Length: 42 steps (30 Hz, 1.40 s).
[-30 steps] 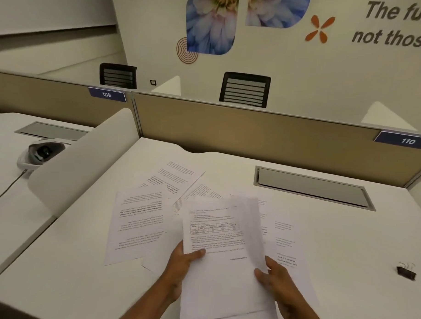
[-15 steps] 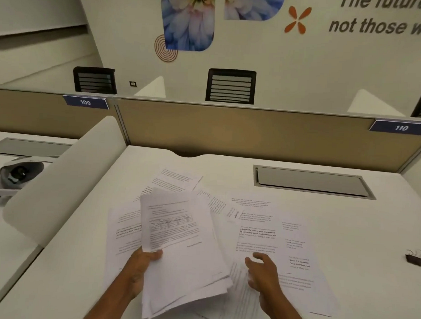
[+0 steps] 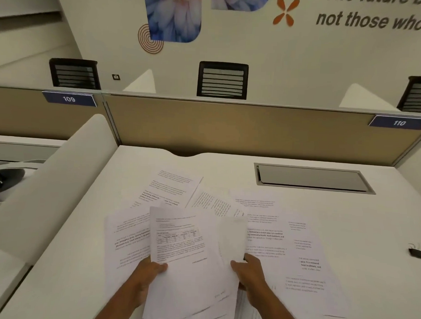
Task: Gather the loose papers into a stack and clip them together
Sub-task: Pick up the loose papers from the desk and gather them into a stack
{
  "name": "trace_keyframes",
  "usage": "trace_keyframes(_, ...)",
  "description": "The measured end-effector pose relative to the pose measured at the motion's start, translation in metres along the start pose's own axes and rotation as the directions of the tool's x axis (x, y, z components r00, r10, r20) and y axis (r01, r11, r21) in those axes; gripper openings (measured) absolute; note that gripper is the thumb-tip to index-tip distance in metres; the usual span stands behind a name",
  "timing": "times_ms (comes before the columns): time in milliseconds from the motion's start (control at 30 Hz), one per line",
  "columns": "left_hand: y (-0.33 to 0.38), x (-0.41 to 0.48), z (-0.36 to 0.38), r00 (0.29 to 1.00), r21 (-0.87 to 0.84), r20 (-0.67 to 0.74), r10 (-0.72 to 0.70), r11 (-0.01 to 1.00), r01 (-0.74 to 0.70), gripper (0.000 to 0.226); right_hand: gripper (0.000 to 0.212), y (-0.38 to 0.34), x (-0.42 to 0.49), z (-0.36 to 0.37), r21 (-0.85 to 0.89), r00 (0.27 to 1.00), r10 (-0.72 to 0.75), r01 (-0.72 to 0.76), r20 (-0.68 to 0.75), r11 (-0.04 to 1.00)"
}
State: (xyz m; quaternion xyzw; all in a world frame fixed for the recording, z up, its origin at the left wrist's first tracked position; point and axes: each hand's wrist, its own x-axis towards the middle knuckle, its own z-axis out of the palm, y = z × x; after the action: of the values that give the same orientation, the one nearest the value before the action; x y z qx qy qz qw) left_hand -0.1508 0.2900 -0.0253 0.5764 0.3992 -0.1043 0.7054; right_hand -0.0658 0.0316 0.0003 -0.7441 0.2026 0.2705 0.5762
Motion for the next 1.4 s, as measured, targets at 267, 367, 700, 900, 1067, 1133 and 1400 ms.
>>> trace_keyframes(267,0.002,-0.032,-0.003,0.995,-0.129,0.063,0.071,0.99,-0.063,0.037,0.032,-0.002,-0.011,-0.041,0.024,0.994,-0.055,0.053,0.094,0.998)
trace_keyframes(367,0.001,-0.044,0.004,0.991,-0.063,0.091,0.096,0.994,-0.091,0.041,0.026,-0.002,-0.008,-0.052,0.015,0.981,-0.027,0.024,0.191,1.0)
trace_keyframes(700,0.007,-0.051,0.001,0.992,-0.111,0.09,0.085,0.991,-0.074,0.051,0.017,-0.038,-0.028,-0.003,-0.047,0.909,-0.11,0.141,0.402,0.989)
trace_keyframes(900,0.011,-0.036,-0.068,0.973,-0.335,-0.168,0.156,0.92,-0.205,0.039,0.022,-0.04,-0.009,0.063,-0.202,0.967,-0.193,0.225,0.169,0.953)
trace_keyframes(1067,0.009,-0.024,-0.131,0.96,-0.451,-0.275,0.055,0.874,-0.179,0.039,0.069,-0.032,0.006,0.115,-0.638,0.941,-0.282,0.335,0.187,0.693)
trace_keyframes(1133,0.01,-0.019,-0.143,0.966,-0.47,-0.257,0.01,0.872,-0.134,0.043,0.082,-0.032,0.008,0.132,-0.747,0.948,-0.262,0.307,0.183,0.59)
trace_keyframes(1400,0.016,-0.021,-0.151,0.984,-0.514,-0.175,-0.012,0.854,-0.081,0.042,0.082,-0.032,0.015,0.168,-0.781,0.966,-0.197,0.251,0.166,0.572)
